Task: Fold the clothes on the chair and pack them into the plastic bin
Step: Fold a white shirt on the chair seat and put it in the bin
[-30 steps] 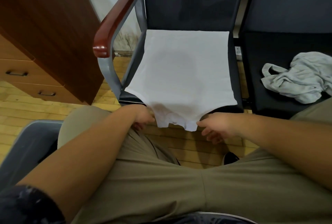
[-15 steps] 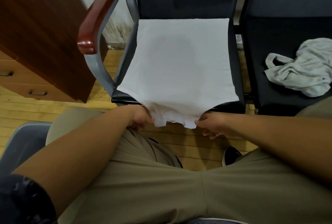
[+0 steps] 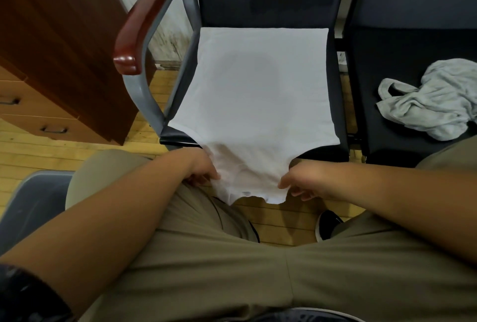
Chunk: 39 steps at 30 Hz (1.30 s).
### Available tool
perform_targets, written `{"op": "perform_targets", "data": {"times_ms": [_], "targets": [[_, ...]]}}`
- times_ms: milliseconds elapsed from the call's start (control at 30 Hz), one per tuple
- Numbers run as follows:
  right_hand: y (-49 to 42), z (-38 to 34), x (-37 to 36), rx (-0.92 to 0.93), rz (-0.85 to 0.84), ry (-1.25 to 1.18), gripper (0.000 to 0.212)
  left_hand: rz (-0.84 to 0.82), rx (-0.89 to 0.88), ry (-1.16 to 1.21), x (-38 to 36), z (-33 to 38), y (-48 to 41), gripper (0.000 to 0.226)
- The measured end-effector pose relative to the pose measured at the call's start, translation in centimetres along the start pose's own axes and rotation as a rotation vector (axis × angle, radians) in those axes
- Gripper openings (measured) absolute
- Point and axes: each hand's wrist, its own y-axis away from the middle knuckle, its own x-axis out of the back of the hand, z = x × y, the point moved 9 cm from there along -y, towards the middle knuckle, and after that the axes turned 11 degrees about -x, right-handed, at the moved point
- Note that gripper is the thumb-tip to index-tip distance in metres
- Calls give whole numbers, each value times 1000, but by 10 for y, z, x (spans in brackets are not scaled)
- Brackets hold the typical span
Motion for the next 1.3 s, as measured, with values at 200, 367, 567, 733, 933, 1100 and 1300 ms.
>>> {"op": "perform_targets", "data": {"times_ms": [200,367,567,733,933,1100,1300], "targets": [[49,-23,29,108,140,-28,27,119,-92,15,17,25,34,34],[95,-64,54,321,225,-39,23,252,-278,377,56,54,69,72],[111,-120,111,436,290,-323,29,349,-352,616,94,109,81,57],[111,-164,157,444,405,-375,12,438,-301,455,147,154,61,17],[79,-208,203,342,467,-374,27,469,-307,379,184,206,6,19],[14,-207,206,262,303,-372,29,434,-252,279,174,214,-57,24],[-18,-222,198,203,349,232,38,200,-217,-310,163,235,-76,72]]}}
